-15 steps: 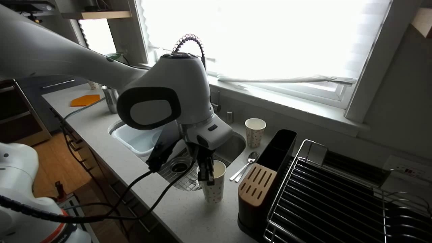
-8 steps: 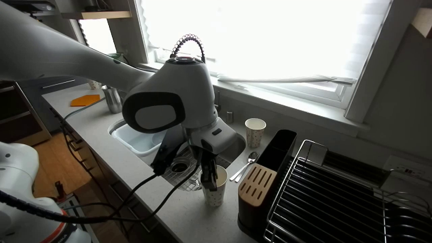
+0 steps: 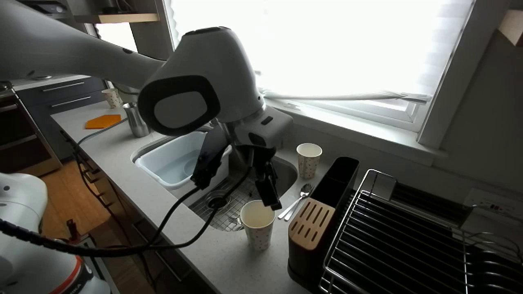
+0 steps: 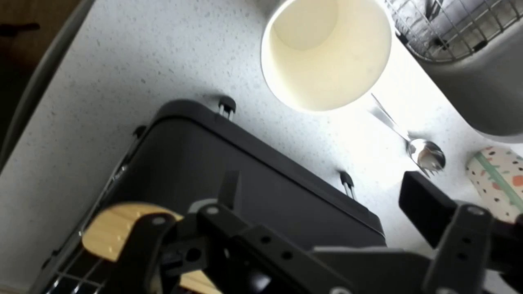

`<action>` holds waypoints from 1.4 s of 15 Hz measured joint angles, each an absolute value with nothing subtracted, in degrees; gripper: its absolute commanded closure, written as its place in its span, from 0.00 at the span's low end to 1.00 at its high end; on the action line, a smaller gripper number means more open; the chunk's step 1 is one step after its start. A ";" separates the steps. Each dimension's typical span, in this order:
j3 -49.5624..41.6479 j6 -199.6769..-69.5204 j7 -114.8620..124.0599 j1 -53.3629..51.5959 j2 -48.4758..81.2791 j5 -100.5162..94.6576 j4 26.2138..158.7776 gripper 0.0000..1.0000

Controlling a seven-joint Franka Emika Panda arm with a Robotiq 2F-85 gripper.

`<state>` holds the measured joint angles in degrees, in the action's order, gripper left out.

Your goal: Pick up the closest paper cup, pour the water out into the sink and put the paper cup back on the kitchen counter, pick up the furthest paper cup, pour the water out into the sink and stack the most paper cup into the other paper cup

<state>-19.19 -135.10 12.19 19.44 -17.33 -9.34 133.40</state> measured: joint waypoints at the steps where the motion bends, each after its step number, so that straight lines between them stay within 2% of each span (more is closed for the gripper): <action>1: -18.74 -136.78 11.13 19.34 -17.91 -9.34 133.06 0.00; 12: -16.05 -142.18 10.78 19.04 -19.07 -8.61 131.96 0.00; 16: -15.35 -148.46 9.61 14.21 -16.08 2.67 131.46 0.00; 21: -15.24 -150.44 4.68 8.57 -8.67 15.31 126.58 0.00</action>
<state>-15.24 -150.44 4.68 8.57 -8.67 15.31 126.58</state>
